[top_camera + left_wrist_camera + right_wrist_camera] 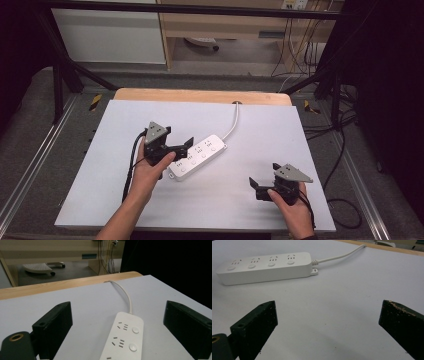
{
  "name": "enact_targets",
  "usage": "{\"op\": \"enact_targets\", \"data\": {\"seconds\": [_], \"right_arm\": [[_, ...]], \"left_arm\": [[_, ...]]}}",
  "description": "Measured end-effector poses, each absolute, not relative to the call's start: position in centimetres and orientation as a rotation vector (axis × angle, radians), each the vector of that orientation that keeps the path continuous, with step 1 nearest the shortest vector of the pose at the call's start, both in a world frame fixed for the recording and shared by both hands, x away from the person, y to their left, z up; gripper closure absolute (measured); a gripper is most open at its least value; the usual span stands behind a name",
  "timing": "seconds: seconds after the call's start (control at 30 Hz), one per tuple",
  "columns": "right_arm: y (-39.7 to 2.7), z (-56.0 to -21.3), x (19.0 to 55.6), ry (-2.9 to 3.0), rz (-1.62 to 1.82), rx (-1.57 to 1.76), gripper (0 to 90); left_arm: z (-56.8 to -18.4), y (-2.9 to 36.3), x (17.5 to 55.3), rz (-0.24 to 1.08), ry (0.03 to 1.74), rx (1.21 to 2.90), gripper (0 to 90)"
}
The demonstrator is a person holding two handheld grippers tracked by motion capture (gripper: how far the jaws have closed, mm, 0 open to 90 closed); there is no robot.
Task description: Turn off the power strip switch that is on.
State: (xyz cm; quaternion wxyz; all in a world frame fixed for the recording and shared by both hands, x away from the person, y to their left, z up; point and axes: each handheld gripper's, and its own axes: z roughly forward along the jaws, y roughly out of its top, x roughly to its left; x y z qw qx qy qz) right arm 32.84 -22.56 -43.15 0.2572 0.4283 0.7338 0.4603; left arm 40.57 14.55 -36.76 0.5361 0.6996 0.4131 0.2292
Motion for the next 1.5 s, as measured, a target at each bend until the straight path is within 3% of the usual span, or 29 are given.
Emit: {"op": "enact_targets", "data": {"seconds": [0.83,1.5], "right_arm": [[-22.7,-43.1,32.9,1.993,1.249,1.169,2.2],[-23.0,-43.1,32.9,1.988,1.249,1.177,2.2]], "left_arm": [[-36.8,11.7,42.4,0.541,0.973,1.706,10.0],[-37.9,10.3,42.9,0.541,0.983,1.754,22.3]]}}
